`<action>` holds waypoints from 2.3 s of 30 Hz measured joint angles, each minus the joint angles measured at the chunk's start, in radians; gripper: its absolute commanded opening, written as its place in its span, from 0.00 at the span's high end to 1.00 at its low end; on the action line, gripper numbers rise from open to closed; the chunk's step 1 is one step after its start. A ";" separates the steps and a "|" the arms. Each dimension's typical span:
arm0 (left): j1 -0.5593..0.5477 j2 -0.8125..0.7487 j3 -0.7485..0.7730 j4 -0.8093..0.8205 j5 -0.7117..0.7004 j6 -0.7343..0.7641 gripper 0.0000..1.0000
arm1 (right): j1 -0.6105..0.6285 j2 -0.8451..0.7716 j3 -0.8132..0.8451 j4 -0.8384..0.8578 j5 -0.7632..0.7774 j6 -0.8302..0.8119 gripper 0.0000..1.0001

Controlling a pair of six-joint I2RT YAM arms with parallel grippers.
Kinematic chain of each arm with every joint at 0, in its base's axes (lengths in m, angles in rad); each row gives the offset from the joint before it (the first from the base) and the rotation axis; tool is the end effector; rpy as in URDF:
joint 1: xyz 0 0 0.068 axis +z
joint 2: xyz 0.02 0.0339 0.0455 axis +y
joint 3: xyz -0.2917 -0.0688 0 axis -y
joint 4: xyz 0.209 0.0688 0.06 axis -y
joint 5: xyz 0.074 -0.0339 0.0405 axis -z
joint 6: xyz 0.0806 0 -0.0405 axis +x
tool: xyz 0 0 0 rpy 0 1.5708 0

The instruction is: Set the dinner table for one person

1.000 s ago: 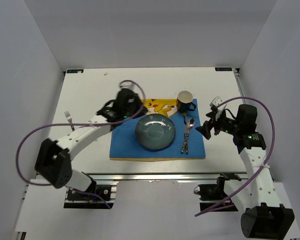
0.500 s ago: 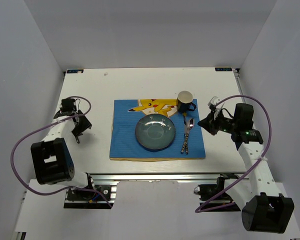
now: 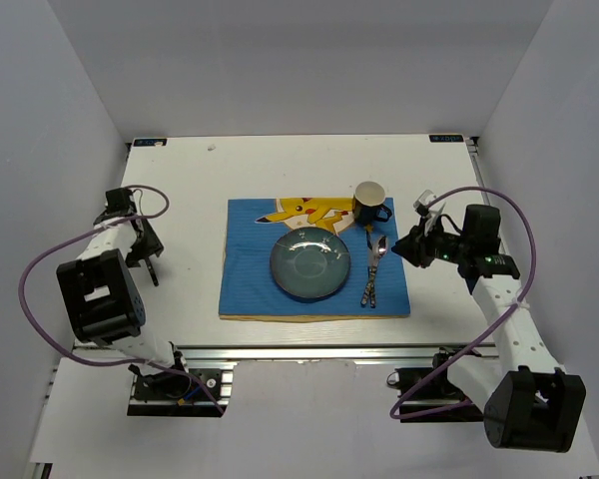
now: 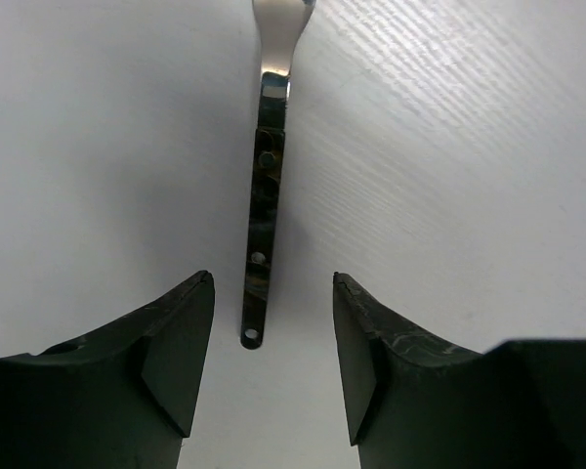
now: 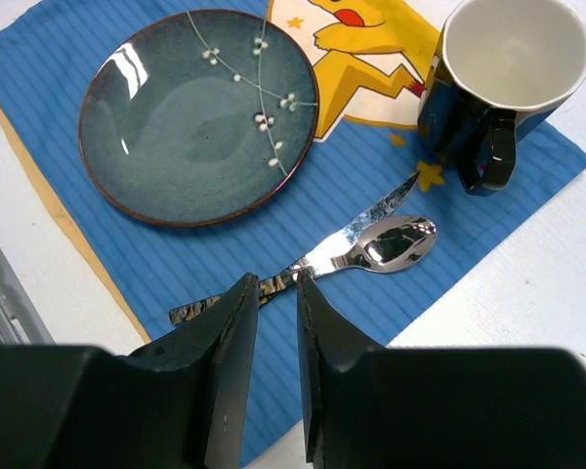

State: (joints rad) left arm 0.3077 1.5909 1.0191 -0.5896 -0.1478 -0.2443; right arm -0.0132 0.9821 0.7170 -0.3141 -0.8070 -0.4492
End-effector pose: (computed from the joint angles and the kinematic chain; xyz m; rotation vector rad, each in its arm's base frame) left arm 0.2778 0.1007 0.2015 -0.7841 2.6143 0.2199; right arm 0.1848 0.0558 0.2882 -0.8623 1.8084 0.5693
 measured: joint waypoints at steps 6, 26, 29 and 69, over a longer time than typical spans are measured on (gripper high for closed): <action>0.022 0.101 0.014 0.018 -0.010 0.061 0.42 | 0.004 0.044 0.000 0.016 0.002 0.013 0.71; 0.095 0.156 0.012 0.133 0.093 0.116 0.86 | 0.007 0.086 0.040 0.030 0.040 0.042 0.72; 0.095 0.156 0.011 0.141 0.101 0.112 0.95 | 0.007 0.080 0.040 0.031 0.044 0.050 0.72; -0.602 -0.288 -0.371 0.363 0.383 -0.360 1.00 | 0.008 -0.020 0.006 0.009 0.093 0.039 0.70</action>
State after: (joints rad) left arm -0.2939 1.3025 0.6483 -0.2264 0.2352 -0.6041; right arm -0.0051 0.9619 0.7235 -0.3050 -0.7143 -0.4107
